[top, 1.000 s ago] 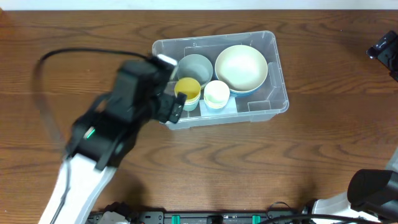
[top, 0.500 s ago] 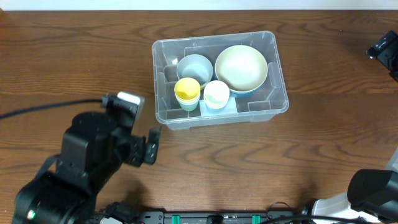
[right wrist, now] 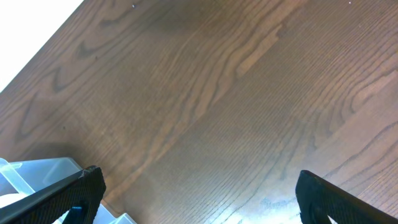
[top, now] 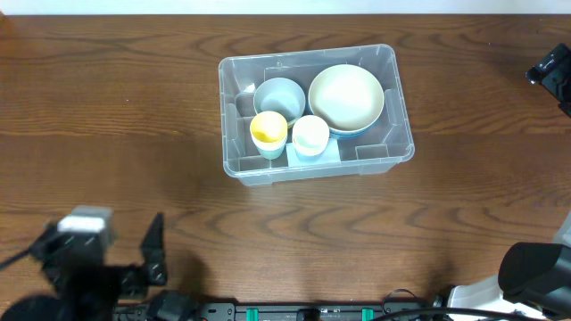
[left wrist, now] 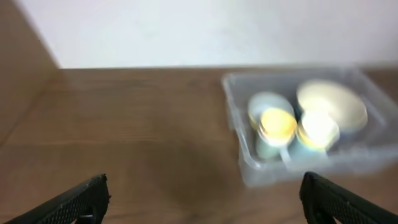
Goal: Pack container
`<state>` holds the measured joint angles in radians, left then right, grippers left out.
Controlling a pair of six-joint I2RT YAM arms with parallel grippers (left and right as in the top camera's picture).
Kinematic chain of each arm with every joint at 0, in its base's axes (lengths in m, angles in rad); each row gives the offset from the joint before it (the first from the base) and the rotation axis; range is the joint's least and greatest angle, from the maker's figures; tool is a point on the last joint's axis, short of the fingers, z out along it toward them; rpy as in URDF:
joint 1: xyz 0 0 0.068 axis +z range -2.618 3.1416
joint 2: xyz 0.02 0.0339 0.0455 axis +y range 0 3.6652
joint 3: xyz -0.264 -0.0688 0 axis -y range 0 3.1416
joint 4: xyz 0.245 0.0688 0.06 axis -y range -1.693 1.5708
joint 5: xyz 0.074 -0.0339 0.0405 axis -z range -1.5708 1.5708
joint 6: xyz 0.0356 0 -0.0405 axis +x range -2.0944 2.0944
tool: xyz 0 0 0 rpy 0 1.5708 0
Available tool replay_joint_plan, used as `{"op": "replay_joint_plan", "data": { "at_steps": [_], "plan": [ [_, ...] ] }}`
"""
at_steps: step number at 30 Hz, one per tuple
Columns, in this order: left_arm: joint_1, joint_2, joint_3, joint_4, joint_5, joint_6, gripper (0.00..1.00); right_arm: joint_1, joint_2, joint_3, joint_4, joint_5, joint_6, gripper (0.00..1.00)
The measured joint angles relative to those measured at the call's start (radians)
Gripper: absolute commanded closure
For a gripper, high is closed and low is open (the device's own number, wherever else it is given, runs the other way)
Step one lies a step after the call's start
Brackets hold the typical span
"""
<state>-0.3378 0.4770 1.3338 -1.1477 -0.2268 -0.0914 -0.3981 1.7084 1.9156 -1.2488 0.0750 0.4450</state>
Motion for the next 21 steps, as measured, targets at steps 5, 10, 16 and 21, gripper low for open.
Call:
{"op": "replay_joint_plan", "data": {
  "at_steps": [5, 10, 16, 21],
  "plan": [
    [0.159, -0.131, -0.142, 0.222, 0.048, -0.058, 0.02, 0.0, 0.0, 0.0, 0.0, 0.0, 0.0, 0.01],
    [0.229, -0.243, -0.455, 0.623, 0.134, -0.074, 0.02, 0.0, 0.0, 0.0, 0.0, 0.0, 0.0, 0.01],
    [0.232, -0.307, -0.861, 1.056, 0.207, -0.089, 0.02, 0.0, 0.0, 0.0, 0.0, 0.0, 0.0, 0.01],
    [0.233, -0.313, -1.087, 1.205, 0.229, -0.092, 0.02, 0.0, 0.0, 0.0, 0.0, 0.0, 0.0, 0.01]
  ]
}}
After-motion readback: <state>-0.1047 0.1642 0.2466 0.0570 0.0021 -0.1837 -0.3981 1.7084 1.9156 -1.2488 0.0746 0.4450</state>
